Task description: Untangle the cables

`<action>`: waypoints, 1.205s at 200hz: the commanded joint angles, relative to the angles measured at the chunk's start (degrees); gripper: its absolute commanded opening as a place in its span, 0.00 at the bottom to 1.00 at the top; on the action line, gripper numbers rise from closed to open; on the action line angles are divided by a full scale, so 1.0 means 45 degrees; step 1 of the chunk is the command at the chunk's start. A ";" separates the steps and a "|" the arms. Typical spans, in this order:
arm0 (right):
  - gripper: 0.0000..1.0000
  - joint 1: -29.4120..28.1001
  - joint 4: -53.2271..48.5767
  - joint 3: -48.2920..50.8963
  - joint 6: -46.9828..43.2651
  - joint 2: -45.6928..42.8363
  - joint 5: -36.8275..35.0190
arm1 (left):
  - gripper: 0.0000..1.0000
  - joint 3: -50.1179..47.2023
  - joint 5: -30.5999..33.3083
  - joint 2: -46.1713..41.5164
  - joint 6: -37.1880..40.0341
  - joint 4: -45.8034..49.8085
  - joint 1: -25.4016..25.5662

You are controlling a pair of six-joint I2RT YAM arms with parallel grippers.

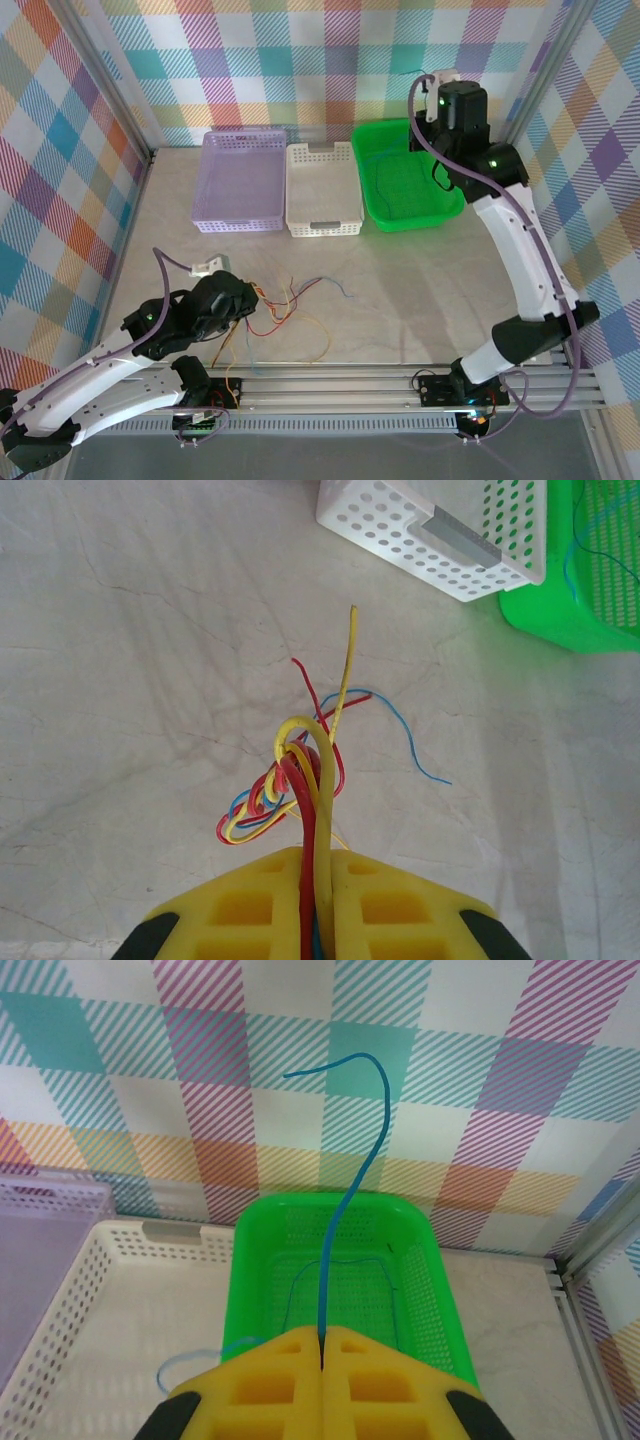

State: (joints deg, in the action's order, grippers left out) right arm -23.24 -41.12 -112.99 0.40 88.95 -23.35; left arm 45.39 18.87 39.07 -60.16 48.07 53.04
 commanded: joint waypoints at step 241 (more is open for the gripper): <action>0.00 0.2443 0.2430 0.2623 0.4153 0.4539 0.2349 | 0.00 -0.0376 -0.0202 0.0750 -0.0362 -0.2008 -0.0008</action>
State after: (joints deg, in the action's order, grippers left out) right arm -12.43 -31.73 -103.07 14.26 109.78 -15.88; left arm 41.80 18.00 42.15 -60.84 40.29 53.06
